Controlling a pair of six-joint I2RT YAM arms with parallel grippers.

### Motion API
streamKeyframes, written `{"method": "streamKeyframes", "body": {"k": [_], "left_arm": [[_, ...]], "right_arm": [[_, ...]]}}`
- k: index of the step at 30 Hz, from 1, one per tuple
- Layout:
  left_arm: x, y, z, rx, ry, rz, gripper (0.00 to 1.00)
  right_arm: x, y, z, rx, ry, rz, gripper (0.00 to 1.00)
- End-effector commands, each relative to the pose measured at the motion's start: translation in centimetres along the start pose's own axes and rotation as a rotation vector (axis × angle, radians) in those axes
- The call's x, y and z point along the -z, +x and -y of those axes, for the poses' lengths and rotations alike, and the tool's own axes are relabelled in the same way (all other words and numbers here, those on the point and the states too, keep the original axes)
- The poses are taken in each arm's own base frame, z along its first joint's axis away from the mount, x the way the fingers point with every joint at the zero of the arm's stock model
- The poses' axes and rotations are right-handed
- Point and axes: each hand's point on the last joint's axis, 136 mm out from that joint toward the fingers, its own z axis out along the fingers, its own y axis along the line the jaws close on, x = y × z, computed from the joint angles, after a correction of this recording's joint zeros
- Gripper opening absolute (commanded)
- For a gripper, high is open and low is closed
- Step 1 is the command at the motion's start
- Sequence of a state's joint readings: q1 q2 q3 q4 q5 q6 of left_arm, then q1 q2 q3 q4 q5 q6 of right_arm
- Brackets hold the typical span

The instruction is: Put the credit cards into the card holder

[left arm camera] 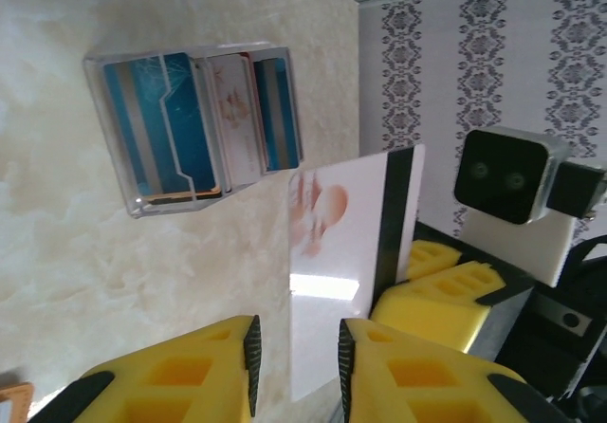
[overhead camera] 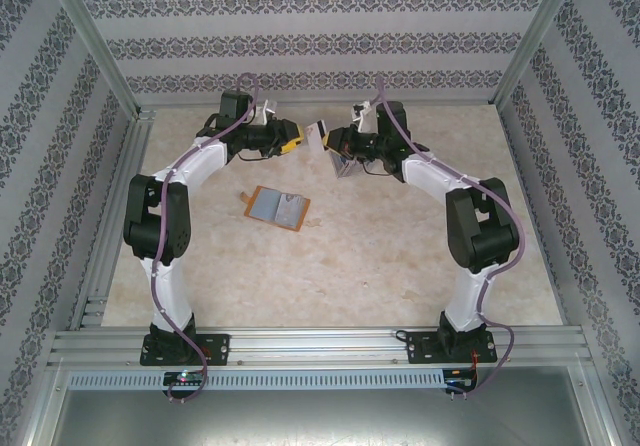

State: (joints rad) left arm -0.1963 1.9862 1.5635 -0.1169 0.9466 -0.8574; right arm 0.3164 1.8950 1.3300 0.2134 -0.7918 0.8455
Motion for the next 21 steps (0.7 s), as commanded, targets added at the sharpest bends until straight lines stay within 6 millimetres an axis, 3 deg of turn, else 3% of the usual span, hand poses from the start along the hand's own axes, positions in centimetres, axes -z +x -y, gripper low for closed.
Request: {"method": "streamKeyframes", "body": {"k": [1, 14, 21], "left_arm": [[0.6, -0.1, 2.6, -0.032, 0.077, 0.004, 0.30], [0.7, -0.4, 3.5, -0.029, 0.116, 0.002, 0.30], [0.6, -0.4, 3.4, -0.025, 0.120, 0.001, 0.19]], "right_arm": [[-0.5, 0.2, -2.6, 0.033, -0.101, -0.012, 0.12], [-1.3, 0.5, -3.1, 0.002, -0.147, -0.023, 0.12], [-1.7, 0.5, -2.5, -0.033, -0.146, -0.030, 0.13]]}}
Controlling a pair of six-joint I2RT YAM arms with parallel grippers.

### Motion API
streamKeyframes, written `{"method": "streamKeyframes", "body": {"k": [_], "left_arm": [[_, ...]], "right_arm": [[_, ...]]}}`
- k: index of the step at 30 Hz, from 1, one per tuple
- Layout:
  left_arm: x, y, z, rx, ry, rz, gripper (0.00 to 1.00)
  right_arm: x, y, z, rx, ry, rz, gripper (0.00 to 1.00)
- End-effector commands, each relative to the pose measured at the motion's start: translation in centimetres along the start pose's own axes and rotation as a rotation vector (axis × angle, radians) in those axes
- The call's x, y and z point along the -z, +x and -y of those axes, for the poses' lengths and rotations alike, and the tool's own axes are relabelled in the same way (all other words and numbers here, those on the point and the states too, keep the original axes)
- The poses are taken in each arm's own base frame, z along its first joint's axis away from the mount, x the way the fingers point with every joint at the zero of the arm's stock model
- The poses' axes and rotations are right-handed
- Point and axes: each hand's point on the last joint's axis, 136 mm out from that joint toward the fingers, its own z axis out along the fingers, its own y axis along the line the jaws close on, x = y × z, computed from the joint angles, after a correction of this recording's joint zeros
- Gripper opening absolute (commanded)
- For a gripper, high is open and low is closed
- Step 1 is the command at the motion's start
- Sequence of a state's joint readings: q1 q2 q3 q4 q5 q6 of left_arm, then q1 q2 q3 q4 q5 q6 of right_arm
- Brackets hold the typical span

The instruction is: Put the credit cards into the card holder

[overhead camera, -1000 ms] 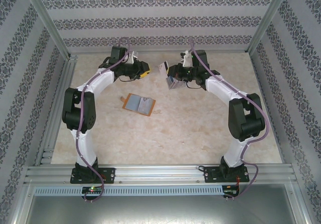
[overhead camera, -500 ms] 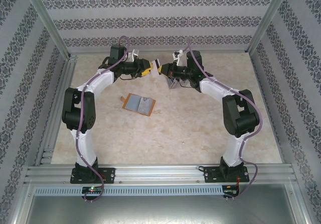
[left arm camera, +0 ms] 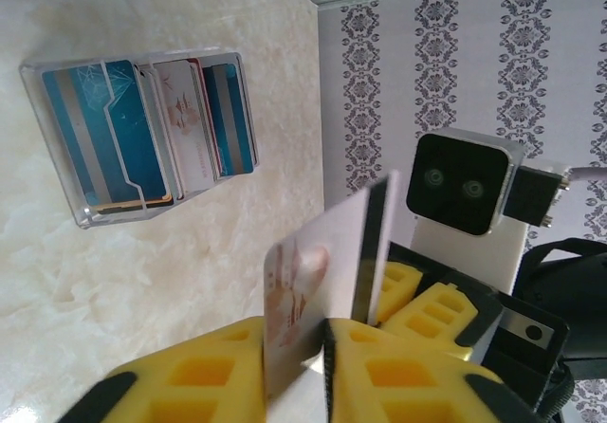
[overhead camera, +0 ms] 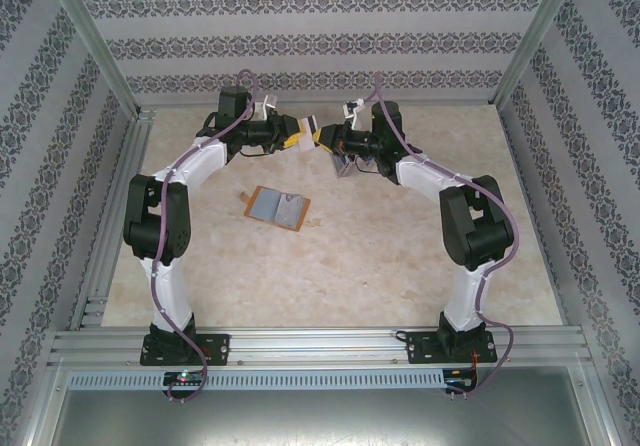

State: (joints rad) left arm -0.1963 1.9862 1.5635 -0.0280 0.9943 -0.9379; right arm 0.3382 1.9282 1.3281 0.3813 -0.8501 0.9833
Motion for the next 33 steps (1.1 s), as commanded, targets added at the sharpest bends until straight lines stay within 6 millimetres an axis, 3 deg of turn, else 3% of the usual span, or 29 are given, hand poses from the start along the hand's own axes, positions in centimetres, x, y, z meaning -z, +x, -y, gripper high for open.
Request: {"method": "streamKeyframes", "body": {"k": [1, 6, 9, 13, 19, 33], "left_arm": [[0.4, 0.0, 1.7, -0.035, 0.047, 0.003, 0.16], [0.6, -0.1, 1.6, -0.033, 0.051, 0.002, 0.04], [0.8, -0.1, 1.5, -0.028, 0.056, -0.010, 0.01], [0.6, 0.3, 1.7, -0.020, 0.082, -0.056, 0.00], [0.8, 0.9, 1.9, -0.053, 0.068, -0.090, 0.00], [0.8, 1.4, 1.7, -0.057, 0.067, -0.124, 0.00]], "right_arm": [[-0.6, 0.5, 0.0, -0.010, -0.027, -0.018, 0.13], [-0.3, 0.1, 0.5, -0.037, -0.024, -0.016, 0.20], [0.5, -0.5, 0.9, -0.046, -0.022, -0.009, 0.32], [2.0, -1.6, 1.4, -0.067, -0.034, -0.016, 0.36], [2.4, -1.4, 1.8, -0.108, -0.097, -0.131, 0.36], [1.5, 0.1, -0.2, -0.091, -0.179, -0.243, 0.36]]}}
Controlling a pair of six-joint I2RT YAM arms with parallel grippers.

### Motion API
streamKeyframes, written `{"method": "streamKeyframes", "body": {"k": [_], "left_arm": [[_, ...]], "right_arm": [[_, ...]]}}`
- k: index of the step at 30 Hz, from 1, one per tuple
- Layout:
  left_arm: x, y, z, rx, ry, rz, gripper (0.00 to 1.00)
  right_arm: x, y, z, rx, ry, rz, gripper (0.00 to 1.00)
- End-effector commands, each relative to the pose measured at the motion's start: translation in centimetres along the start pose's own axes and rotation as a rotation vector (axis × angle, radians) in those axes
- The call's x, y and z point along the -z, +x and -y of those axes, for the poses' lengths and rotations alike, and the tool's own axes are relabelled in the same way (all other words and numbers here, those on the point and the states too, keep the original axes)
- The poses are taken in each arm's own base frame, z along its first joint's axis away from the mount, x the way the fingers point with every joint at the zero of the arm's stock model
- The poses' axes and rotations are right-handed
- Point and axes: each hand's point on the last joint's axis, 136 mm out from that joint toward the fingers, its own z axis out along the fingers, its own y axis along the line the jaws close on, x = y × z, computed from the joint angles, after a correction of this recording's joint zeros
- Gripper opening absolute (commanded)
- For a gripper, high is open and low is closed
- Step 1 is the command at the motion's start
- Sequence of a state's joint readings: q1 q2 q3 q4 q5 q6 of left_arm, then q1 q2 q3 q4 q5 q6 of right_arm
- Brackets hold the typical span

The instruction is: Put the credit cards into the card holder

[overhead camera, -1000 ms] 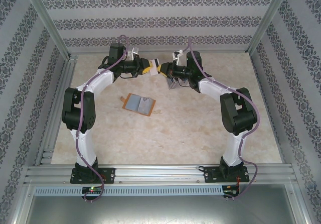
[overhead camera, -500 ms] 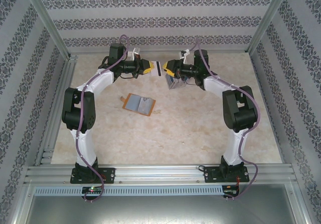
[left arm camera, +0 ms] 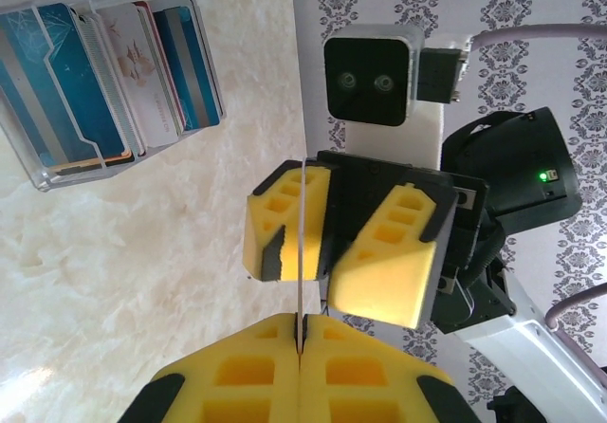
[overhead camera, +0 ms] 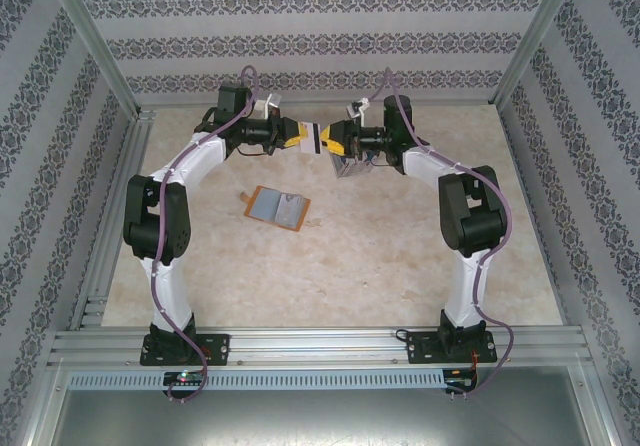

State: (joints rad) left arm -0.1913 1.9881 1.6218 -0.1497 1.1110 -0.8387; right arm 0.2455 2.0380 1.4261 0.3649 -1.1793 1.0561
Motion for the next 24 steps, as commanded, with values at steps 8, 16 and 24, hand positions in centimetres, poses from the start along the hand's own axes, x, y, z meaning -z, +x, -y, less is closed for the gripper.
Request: {"method": "streamKeyframes", "body": {"k": [8, 16, 24], "left_arm": [[0.1, 0.0, 0.2, -0.003, 0.041, -0.024, 0.00], [-0.2, 0.0, -1.0, 0.024, 0.023, -0.022, 0.00], [-0.2, -0.6, -4.8, 0.095, -0.060, 0.024, 0.31]], "right_arm": [[-1.1, 0.9, -1.2, 0.022, -0.046, -0.068, 0.30], [-1.3, 1.4, -1.4, 0.021, -0.052, -0.084, 0.15], [-1.1, 2.3, -0.6, 0.002, -0.034, -0.078, 0.03]]}}
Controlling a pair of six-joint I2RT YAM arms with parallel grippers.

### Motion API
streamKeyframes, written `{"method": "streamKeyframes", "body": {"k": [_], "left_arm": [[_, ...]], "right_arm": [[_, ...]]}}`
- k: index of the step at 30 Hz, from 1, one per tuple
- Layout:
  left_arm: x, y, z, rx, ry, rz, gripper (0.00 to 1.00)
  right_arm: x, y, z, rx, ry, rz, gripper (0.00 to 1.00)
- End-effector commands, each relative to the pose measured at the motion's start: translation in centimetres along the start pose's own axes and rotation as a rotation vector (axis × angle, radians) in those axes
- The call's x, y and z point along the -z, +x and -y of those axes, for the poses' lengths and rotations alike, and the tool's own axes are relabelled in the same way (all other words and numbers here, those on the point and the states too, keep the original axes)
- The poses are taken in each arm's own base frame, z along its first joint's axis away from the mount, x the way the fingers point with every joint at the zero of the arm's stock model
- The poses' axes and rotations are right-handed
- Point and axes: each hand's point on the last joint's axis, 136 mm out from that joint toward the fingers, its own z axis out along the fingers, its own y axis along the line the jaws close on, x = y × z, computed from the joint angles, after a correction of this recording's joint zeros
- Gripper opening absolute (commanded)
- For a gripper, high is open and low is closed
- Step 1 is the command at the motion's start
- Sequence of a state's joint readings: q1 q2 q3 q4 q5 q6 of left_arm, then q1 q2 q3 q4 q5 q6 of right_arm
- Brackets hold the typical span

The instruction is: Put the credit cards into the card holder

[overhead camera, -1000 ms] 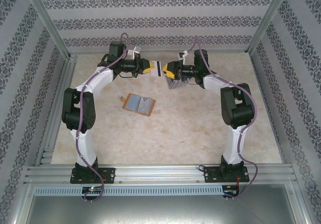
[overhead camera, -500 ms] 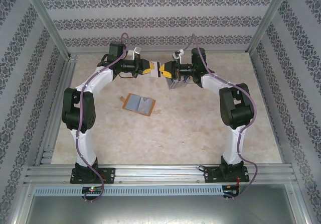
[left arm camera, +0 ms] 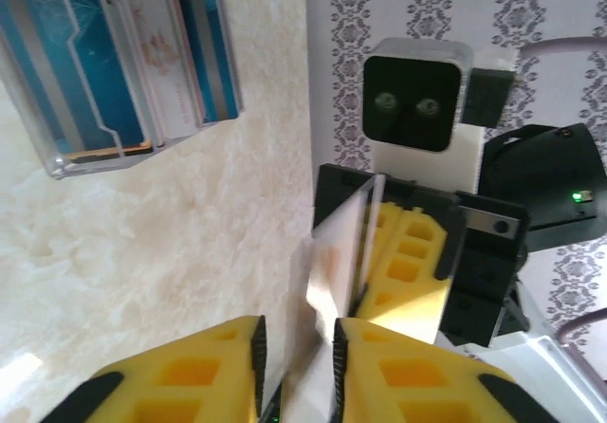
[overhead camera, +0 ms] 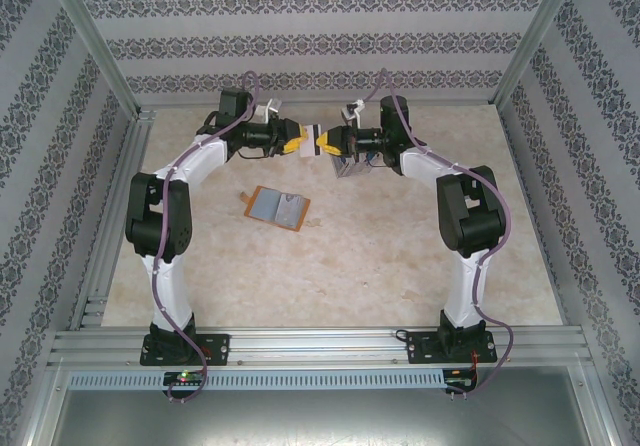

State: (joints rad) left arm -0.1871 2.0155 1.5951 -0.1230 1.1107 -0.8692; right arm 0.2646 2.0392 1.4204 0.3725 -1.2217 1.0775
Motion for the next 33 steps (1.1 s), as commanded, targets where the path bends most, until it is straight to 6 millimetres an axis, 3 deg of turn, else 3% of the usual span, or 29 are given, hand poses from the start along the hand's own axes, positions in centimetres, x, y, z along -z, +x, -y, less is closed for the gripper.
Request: {"method": "streamKeyframes", "body": {"k": [1, 7, 10, 17, 21, 33], "left_arm": [[0.4, -0.9, -3.6, 0.050, -0.068, 0.042, 0.32], [2.0, -1.6, -9.9, 0.079, -0.313, 0.107, 0.33], [1.7, -1.8, -12.4, 0.092, -0.377, 0.104, 0.33], [2.1, -0.8, -17.6, 0.125, -0.537, 0.083, 0.33], [3.0, -0.5, -19.0, 0.131, -0.561, 0.114, 0.33], [4.8, 2.9, -20.7, 0.190, -0.596, 0.098, 0.33]], "right_arm": [[-0.3, 1.1, 0.0, 0.017, -0.006, -0.022, 0.03], [-0.3, 2.3, 2.4, -0.001, 0.072, 0.007, 0.01], [-0.5, 2.9, 4.2, -0.010, 0.168, 0.026, 0.00], [-3.1, 5.2, 6.2, 0.010, 0.298, -0.029, 0.01], [-3.8, 6.3, 8.5, 0.039, 0.469, -0.047, 0.01], [-4.5, 6.5, 9.3, 0.028, 0.484, -0.054, 0.02]]}}
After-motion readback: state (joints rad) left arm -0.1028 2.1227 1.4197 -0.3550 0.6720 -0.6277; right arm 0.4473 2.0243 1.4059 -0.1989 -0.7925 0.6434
